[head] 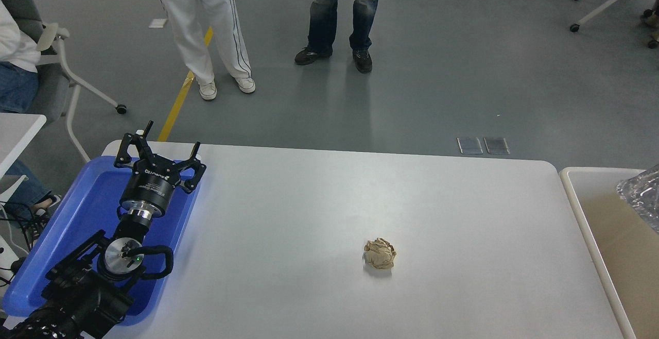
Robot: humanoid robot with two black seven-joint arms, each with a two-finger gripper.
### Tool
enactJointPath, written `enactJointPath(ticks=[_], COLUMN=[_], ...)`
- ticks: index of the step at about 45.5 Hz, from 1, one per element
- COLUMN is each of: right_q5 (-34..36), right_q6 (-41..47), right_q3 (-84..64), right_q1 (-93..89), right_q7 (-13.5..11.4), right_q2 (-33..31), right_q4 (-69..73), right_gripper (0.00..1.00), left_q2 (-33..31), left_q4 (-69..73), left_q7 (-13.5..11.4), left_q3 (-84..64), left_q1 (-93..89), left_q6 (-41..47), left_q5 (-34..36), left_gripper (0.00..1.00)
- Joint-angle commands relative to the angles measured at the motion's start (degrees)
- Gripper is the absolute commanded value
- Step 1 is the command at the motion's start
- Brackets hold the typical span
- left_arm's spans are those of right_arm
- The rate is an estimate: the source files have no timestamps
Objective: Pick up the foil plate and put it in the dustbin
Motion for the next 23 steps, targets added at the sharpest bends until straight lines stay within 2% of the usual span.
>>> enactJointPath(ticks=[1,4,18,21,23], right_q5=[1.09,1.09,0.48,0.21,0.04], right_q6=[-4.42,-4.77,-4.86,-5.03,-5.30], right_q3=[4.51,5.66,6.01,6.01,5.84], right_q1=[-2.83,-3.54,-4.50,-4.50,-4.50], right_q7=[-3.93,-4.90,-4.81,-4.90,-4.81], right_q2=[2.27,3.06,4.56,4.56,4.56], right_q4=[-2.16,-2.16,-2.07,-2.07,-2.16], right_gripper=[0.00,0.00,0.00,0.10,0.26], left_q2=[-0.01,-0.01,-0.01,0.08,-0.01], left_q4=[0.00,0.00,0.00,0.00,0.00], left_q7=[-0.03,0.06,0.06,0.06,-0.03], left_q3=[-0.07,0.02,0.02,0.02,-0.07], left_q1=[-0.01,-0.01,-0.01,-0.01,-0.01], left_q6=[-0.07,-0.07,-0.07,-0.07,-0.07], left_q5=[0.00,0.00,0.00,0.00,0.00], left_gripper=[1.00,1.00,1.00,1.00,1.00])
